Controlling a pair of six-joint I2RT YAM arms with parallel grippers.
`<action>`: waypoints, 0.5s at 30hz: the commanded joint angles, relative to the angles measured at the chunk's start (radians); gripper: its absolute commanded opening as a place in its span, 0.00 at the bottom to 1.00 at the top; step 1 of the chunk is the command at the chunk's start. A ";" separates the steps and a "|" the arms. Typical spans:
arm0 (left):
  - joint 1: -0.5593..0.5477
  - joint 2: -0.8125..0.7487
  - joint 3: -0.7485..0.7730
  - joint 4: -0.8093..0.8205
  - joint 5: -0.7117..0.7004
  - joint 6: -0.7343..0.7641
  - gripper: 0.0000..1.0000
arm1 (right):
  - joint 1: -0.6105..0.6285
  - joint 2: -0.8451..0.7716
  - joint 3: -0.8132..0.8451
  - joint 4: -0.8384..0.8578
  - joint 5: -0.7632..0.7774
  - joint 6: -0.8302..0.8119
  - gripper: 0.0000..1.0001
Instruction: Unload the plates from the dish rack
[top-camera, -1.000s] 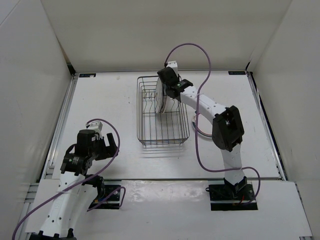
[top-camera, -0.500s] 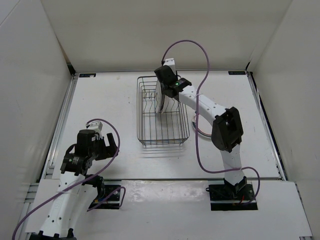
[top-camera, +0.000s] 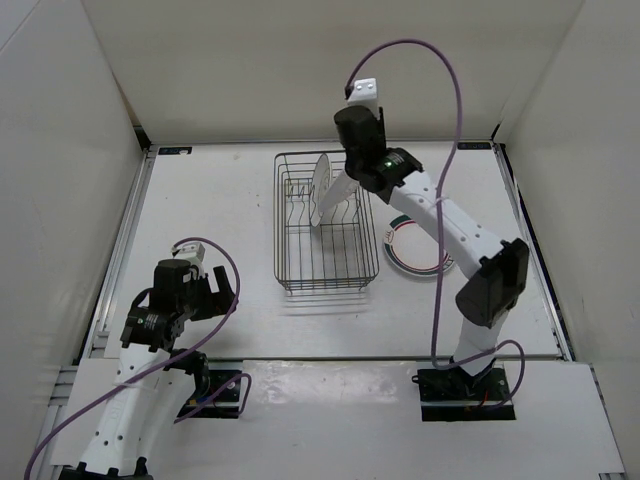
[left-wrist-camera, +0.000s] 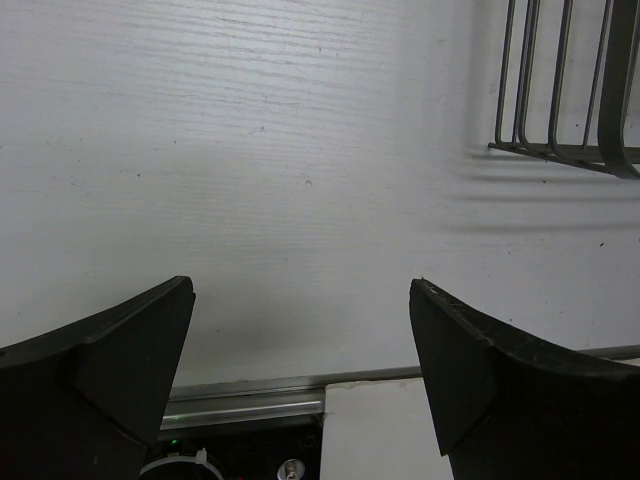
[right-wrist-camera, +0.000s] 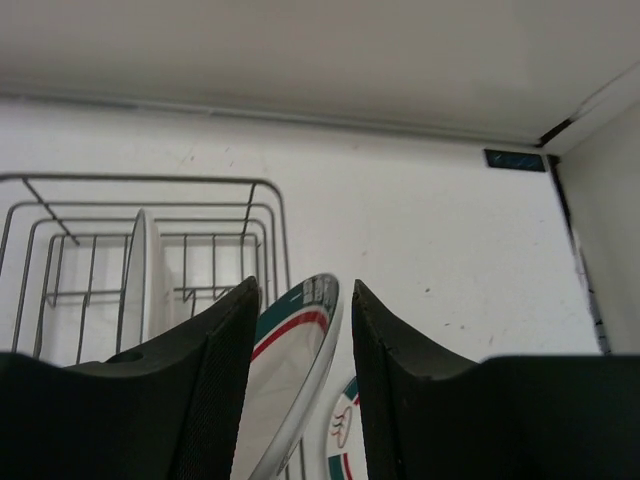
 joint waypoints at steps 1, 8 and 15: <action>-0.002 -0.011 -0.010 0.015 0.007 0.002 1.00 | -0.009 -0.123 -0.042 0.129 0.110 -0.041 0.00; -0.003 -0.010 -0.010 0.012 0.004 0.001 1.00 | -0.073 -0.374 -0.325 0.152 0.086 0.043 0.00; -0.002 0.004 -0.010 0.011 0.006 -0.001 1.00 | -0.168 -0.575 -0.541 0.161 0.033 0.105 0.00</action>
